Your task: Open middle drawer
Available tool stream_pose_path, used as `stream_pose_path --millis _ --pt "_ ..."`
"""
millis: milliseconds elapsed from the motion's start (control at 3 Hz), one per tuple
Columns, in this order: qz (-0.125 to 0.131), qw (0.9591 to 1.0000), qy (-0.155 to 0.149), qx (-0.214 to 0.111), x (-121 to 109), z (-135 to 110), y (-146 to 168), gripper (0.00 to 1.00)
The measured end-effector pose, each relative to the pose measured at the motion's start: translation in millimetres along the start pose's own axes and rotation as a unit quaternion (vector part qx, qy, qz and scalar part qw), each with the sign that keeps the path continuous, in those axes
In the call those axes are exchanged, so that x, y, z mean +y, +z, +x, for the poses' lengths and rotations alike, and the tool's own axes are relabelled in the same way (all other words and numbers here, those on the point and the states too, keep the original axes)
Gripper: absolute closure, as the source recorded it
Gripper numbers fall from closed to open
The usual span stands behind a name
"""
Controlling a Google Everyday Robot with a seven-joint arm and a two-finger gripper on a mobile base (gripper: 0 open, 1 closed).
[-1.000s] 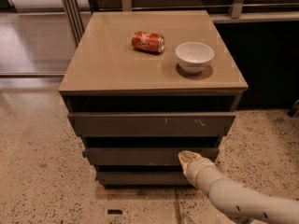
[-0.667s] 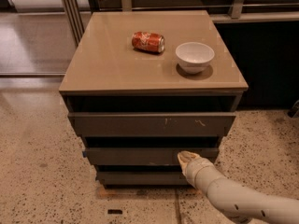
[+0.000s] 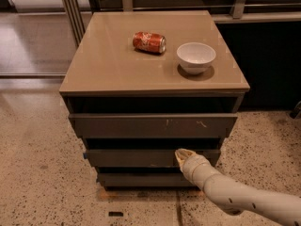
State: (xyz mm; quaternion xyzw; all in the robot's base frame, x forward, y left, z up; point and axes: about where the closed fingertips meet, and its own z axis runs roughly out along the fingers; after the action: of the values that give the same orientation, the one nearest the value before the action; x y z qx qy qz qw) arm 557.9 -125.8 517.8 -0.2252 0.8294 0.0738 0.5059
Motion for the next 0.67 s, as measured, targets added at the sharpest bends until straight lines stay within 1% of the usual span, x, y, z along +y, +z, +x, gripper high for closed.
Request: stream_pose_path --millis 333,667 --pt "0.0 0.9998 -0.008 -0.018 -2 -3 23 1.0" --pt "0.004 0.9995 -0.011 -0.03 -4 -7 43 1.0"
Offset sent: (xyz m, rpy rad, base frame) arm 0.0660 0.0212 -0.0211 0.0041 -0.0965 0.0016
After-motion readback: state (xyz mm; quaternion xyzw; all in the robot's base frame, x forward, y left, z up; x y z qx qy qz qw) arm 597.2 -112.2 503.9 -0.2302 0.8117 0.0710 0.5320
